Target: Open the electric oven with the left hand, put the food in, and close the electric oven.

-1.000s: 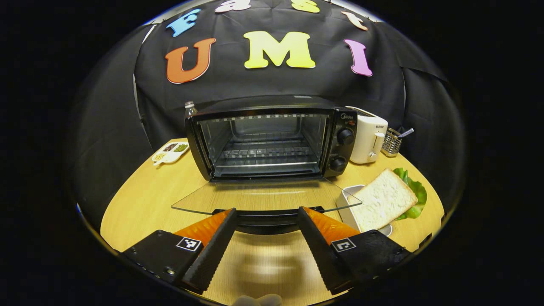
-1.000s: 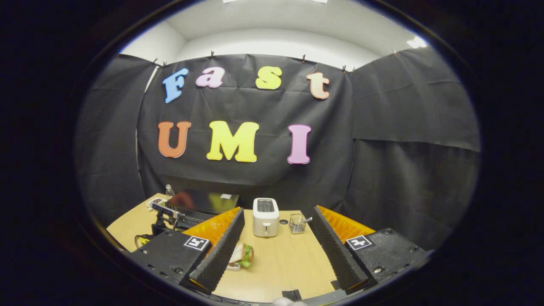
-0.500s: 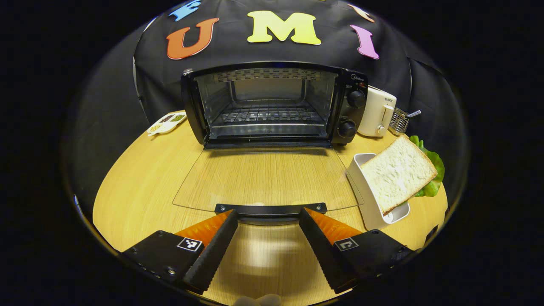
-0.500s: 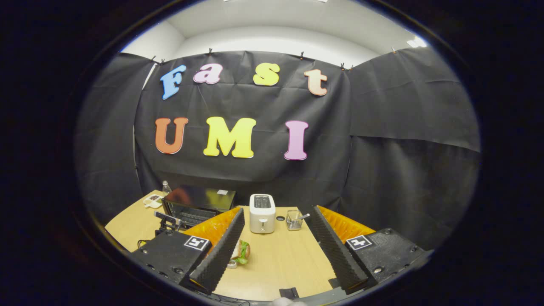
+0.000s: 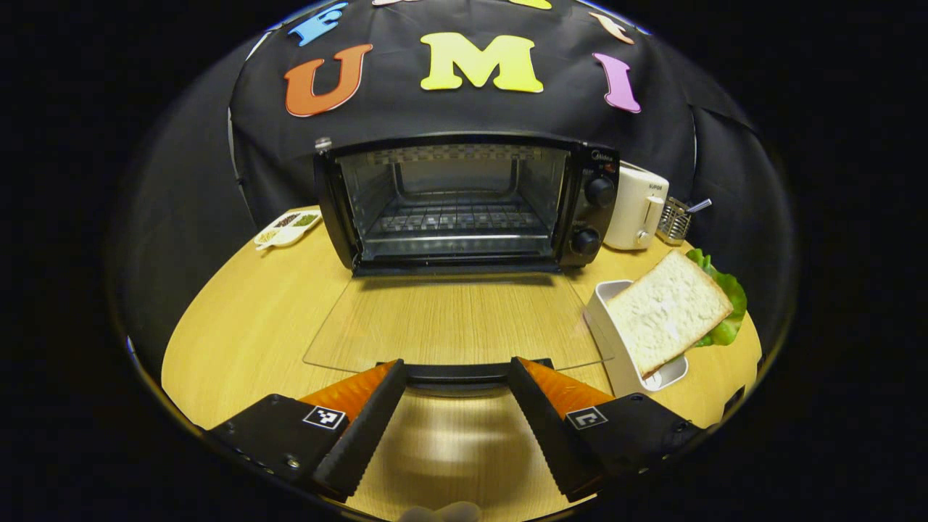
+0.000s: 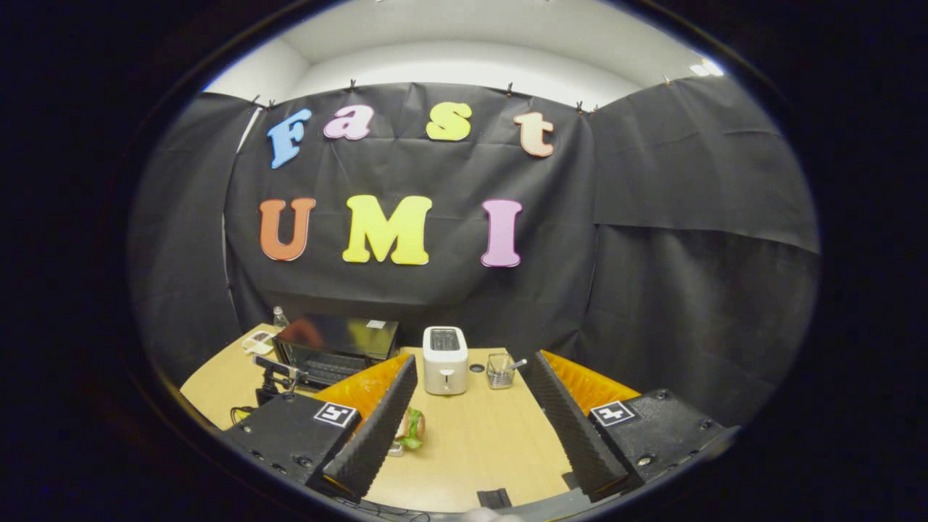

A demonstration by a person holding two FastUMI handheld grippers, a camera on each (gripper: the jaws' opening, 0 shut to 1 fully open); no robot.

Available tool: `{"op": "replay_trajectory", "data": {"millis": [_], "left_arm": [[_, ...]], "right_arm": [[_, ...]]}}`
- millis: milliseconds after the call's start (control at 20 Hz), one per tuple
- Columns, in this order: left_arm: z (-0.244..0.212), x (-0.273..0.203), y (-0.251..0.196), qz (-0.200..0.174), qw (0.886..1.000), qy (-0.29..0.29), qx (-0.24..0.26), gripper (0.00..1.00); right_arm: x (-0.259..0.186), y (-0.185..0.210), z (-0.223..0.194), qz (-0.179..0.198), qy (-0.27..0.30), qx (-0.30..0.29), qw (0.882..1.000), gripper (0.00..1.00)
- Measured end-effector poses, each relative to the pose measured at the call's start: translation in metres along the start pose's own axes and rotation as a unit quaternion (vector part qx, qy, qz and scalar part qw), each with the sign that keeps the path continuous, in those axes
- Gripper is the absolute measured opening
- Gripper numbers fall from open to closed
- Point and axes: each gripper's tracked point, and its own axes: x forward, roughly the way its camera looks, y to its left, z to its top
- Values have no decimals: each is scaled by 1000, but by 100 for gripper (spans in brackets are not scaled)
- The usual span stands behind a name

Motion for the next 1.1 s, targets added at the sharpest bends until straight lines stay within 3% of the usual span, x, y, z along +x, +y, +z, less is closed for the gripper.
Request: {"op": "replay_trajectory", "data": {"millis": [50,150,200,250,350,400,550,600,650,800,1100], "left_arm": [[9,-6,1,-3,1000,-11,-3,94],[27,-22,5,-4,999,-36,-9,95],[38,-33,9,-5,999,-51,-10,95],[48,-44,14,-2,998,-66,-11,95],[67,-69,19,-6,996,-90,-18,94],[77,-81,23,-6,994,-104,-18,94],[108,-121,34,-3,989,-147,-18,94],[117,-133,39,0,987,-159,-17,95],[126,-146,43,4,985,-172,-17,94],[149,-182,48,11,978,-205,-19,94],[178,-237,45,14,968,-251,-18,94]], "right_arm": [[1,-1,-1,0,0,-1,1000,93],[5,0,-3,-1,2,-4,1000,93],[8,0,-6,-1,7,-2,1000,100],[10,0,-9,-1,9,0,1000,94],[16,-1,-19,-3,21,0,1000,93],[19,1,-25,0,27,3,1000,100],[29,11,-51,19,53,4,998,100],[33,13,-59,25,62,3,998,94],[38,16,-69,31,72,3,997,100],[56,29,-98,59,102,9,993,100],[94,54,-174,112,187,51,975,100]]}}
